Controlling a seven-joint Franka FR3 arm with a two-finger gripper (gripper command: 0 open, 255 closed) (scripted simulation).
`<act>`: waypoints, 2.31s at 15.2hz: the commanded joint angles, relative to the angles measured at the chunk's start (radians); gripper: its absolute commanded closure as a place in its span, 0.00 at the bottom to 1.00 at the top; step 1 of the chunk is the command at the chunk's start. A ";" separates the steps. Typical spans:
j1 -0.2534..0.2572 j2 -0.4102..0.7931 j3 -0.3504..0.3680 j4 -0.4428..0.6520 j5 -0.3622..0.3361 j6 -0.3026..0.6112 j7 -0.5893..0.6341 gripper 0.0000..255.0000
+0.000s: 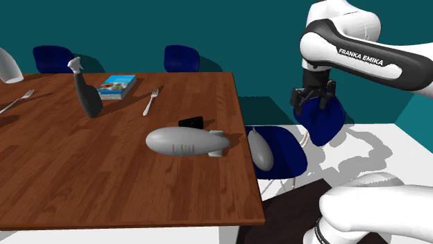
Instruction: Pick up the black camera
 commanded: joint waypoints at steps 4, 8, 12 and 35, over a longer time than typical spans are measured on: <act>-0.009 -0.010 0.080 -0.014 0.073 0.001 0.157 0.00; -0.023 0.004 0.188 -0.010 0.168 0.017 0.366 0.00; -0.044 0.049 0.298 0.021 0.253 0.047 0.575 0.00; -0.232 0.874 0.909 0.648 0.034 0.243 1.862 0.00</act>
